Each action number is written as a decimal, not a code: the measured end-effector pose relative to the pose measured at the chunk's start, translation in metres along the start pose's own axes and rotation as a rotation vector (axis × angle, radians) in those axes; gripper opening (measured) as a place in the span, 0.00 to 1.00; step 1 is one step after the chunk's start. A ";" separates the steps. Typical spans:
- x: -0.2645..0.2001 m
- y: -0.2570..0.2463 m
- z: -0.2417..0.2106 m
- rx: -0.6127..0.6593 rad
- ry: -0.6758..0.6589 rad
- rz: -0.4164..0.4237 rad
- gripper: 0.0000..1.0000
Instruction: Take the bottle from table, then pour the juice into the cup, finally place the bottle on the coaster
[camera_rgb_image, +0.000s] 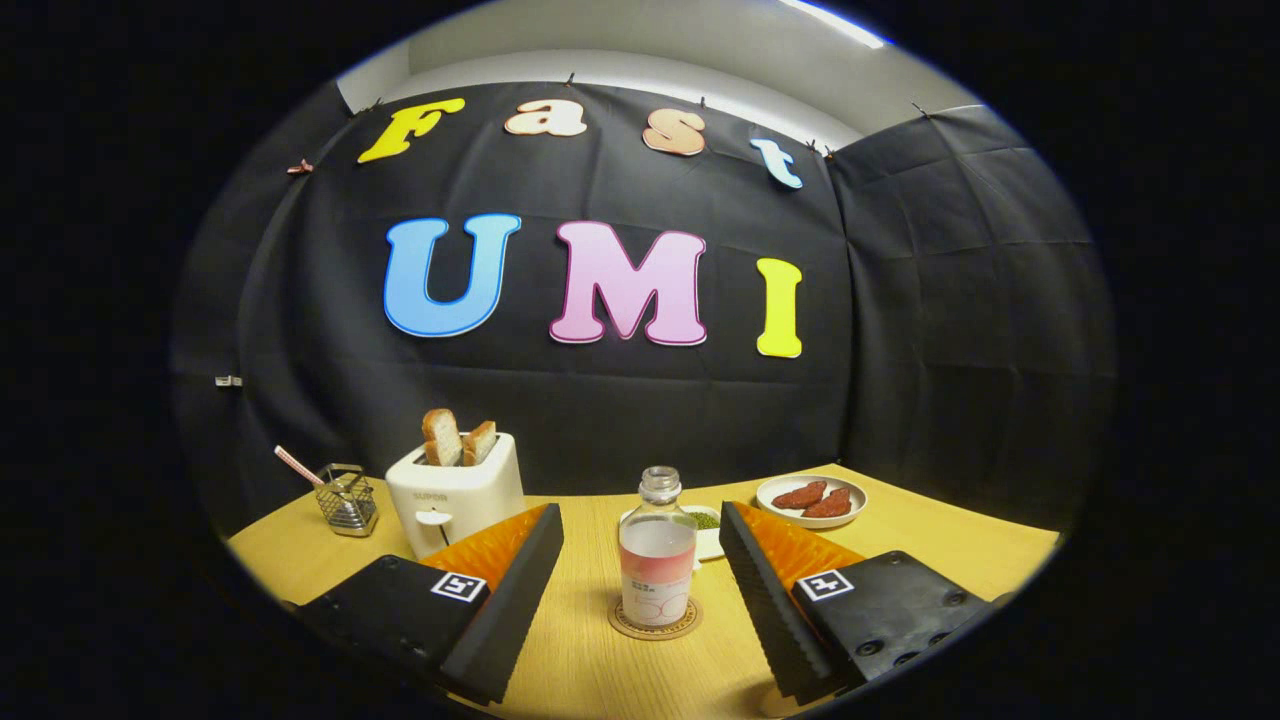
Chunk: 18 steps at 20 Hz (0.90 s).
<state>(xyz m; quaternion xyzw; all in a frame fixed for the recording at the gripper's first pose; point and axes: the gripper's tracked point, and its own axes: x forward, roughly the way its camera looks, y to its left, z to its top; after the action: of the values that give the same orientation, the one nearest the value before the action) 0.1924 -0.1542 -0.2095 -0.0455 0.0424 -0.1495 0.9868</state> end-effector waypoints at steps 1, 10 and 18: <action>-0.009 -0.003 0.015 0.008 -0.011 0.014 0.96; -0.098 -0.007 0.128 0.101 -0.047 0.241 0.97; -0.154 -0.027 0.152 0.127 0.026 0.306 0.98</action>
<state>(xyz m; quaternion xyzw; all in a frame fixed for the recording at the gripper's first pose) 0.0532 -0.1220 -0.0447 0.0257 0.0519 -0.0002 0.9983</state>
